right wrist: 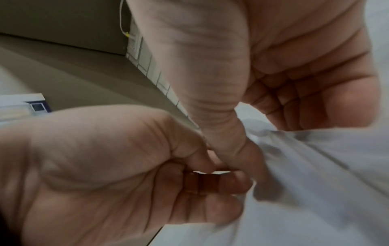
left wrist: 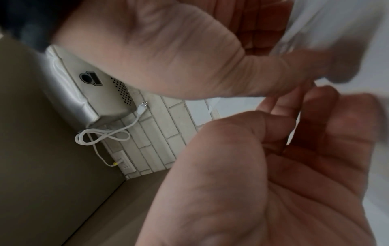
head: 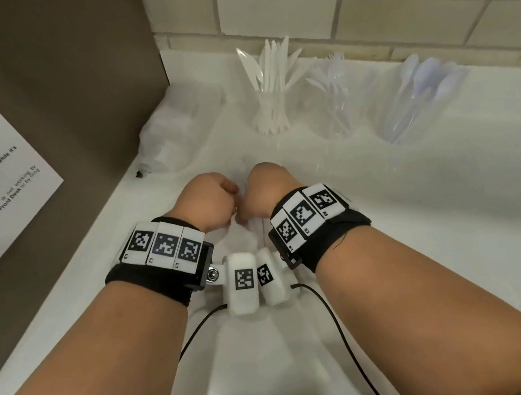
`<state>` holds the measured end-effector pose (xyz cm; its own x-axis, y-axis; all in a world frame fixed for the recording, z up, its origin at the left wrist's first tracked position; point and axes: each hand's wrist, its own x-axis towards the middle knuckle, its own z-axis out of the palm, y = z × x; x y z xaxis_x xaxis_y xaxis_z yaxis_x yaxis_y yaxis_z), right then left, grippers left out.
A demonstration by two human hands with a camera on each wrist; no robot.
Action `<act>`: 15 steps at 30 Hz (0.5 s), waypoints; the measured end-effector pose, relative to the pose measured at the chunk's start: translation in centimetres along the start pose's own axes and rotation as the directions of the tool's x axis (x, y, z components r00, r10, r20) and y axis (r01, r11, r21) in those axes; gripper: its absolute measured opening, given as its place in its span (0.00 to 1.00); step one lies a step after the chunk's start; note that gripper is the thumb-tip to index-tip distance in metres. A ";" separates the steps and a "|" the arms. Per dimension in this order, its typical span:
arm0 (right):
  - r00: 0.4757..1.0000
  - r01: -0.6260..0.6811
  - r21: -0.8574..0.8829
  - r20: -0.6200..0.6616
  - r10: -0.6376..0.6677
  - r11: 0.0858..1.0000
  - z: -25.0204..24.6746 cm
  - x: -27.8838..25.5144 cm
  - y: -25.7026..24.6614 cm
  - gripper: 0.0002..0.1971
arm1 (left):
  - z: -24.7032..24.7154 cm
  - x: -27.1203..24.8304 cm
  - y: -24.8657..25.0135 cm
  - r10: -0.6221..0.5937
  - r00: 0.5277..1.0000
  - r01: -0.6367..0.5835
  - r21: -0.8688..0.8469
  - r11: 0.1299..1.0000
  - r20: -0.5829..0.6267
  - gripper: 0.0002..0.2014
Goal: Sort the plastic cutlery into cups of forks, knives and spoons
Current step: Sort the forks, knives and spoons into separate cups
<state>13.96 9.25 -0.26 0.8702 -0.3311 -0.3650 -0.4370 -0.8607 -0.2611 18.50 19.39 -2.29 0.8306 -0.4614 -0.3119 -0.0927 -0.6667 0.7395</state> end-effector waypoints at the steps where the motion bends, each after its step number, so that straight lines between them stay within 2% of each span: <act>1: 1.000 -0.019 -0.006 0.002 0.019 1.000 0.1 0.2 -0.1 0.16 | 0.1 0.0 -0.1 -0.001 1.000 0.001 -0.017 1.000 -0.003 0.15; 3: 0.999 -0.035 -0.034 0.007 0.035 0.999 0.3 0.3 -0.5 0.20 | 0.2 -0.2 0.0 -0.018 1.000 0.017 -0.073 0.997 -0.010 0.14; 5: 0.999 -0.037 -0.036 0.003 0.037 0.999 0.7 0.6 -0.7 0.18 | 0.4 -0.3 0.0 -0.026 1.000 0.025 -0.130 0.991 -0.001 0.15; 7: 1.000 -0.022 -0.015 -0.007 0.022 1.000 1.1 0.9 -0.8 0.14 | 0.5 -0.4 0.1 -0.016 1.000 0.020 -0.153 0.988 0.026 0.17; 9: 1.000 -0.003 -0.021 -0.006 0.003 1.000 1.2 0.9 -0.9 0.04 | 0.5 -0.4 0.0 -0.030 0.998 0.039 -0.178 0.983 0.050 0.18; 15: 0.999 0.049 -0.128 -0.017 -0.051 0.991 1.3 1.0 -0.7 0.12 | 0.3 -0.7 -0.6 -0.096 0.988 0.142 -0.462 0.875 0.122 0.14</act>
<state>14.86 10.02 -1.57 0.8951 -0.2930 -0.3361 -0.3614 -0.9183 -0.1619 17.81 19.94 -2.74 0.7622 -0.4633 -0.4521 0.2907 -0.3789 0.8786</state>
